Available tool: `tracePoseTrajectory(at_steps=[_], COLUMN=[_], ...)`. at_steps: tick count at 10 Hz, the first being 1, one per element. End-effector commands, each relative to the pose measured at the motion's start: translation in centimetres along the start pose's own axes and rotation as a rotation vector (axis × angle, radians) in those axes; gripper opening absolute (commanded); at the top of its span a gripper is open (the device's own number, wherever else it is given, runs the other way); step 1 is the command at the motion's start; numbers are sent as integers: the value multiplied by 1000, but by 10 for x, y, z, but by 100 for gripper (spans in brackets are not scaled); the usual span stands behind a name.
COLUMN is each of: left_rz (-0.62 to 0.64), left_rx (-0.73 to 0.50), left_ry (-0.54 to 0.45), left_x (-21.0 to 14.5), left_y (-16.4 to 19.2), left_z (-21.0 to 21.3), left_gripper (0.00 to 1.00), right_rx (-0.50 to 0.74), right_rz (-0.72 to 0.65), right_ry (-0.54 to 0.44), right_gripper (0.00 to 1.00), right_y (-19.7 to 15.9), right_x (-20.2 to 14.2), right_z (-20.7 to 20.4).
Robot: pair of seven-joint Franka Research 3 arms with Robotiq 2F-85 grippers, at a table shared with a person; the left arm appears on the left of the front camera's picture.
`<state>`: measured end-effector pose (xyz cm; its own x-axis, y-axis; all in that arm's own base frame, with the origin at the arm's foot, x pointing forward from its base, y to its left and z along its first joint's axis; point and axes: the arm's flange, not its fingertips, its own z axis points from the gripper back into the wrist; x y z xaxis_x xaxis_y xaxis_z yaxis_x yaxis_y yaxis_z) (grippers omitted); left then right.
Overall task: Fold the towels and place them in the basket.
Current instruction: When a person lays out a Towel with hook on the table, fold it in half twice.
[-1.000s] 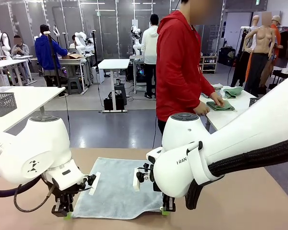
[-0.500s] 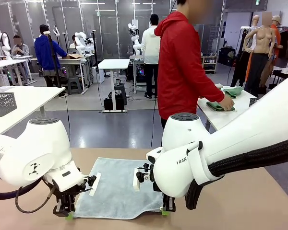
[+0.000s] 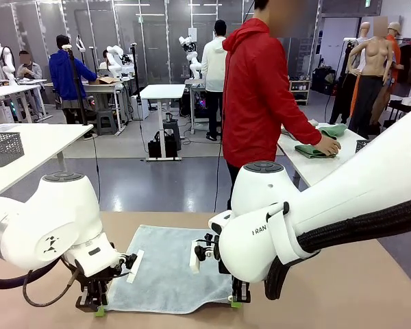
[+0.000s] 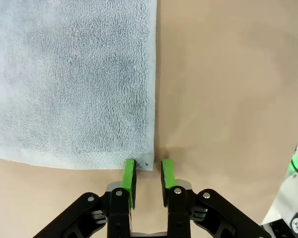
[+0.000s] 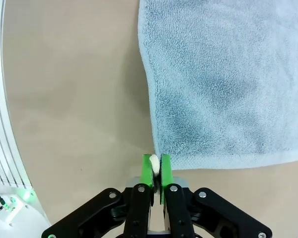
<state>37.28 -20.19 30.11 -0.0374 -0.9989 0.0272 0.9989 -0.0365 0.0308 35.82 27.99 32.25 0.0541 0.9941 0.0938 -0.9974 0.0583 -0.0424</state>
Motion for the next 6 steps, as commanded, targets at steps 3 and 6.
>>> tracePoseTrajectory(at_steps=[3, 6], left_rz=[-13, -7], left_rx=[2, -6], left_ry=[-22, -18], left_x=[1, 2], left_y=[6, 4], left_z=[-6, -4], left_gripper=[0, 0], right_rx=[-9, -9], right_rz=[2, 2], right_ry=[-6, -6], right_gripper=[0, 0], right_y=[-1, -1], right_x=[1, 1], right_z=[1, 1])
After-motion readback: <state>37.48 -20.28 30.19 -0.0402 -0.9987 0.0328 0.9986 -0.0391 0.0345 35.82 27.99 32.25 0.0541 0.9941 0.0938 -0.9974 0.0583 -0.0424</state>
